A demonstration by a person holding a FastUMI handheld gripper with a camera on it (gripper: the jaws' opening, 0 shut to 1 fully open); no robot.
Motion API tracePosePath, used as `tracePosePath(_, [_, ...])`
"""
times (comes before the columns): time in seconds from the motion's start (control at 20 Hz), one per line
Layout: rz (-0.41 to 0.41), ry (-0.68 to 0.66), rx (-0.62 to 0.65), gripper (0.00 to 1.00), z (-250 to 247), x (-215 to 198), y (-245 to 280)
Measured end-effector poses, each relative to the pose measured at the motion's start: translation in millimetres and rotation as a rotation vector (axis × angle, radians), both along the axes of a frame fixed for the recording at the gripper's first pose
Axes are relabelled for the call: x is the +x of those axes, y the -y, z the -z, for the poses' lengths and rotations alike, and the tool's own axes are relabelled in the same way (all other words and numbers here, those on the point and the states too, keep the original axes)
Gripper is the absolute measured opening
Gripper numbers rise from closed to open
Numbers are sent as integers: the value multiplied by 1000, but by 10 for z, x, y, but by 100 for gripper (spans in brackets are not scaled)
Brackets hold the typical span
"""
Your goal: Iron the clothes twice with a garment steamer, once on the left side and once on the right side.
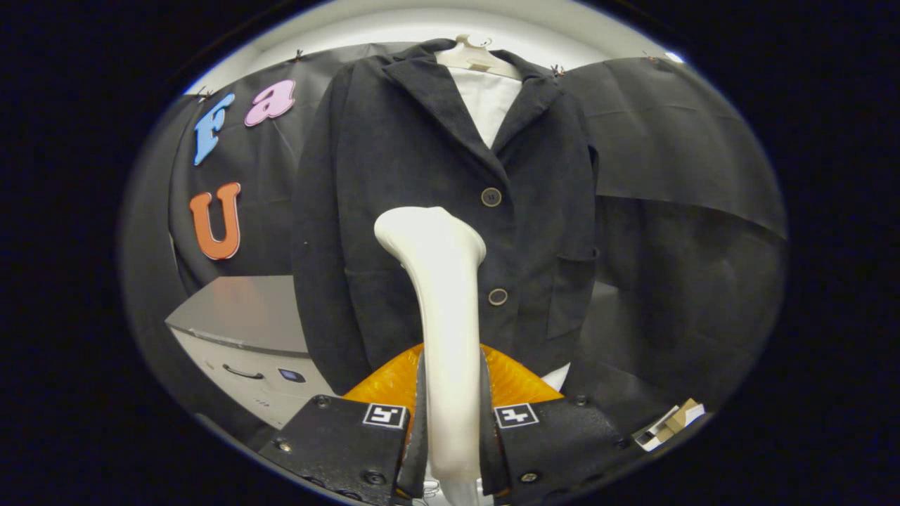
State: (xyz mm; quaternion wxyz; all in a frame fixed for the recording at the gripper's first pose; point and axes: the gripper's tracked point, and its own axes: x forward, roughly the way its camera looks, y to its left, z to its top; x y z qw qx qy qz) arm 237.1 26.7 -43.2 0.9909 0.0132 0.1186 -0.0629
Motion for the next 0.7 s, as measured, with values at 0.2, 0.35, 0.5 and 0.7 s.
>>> tracePosePath(0.2, [4, -30, -4, 33, 186, -17, -5])
tracePosePath(0.35, [6, -53, -7, 33, 341, -36, -5])
tracePosePath(0.5, [9, -74, -9, 33, 493, -49, -13])
tracePosePath(0.7, [9, -109, -1, 33, 720, -61, -36])
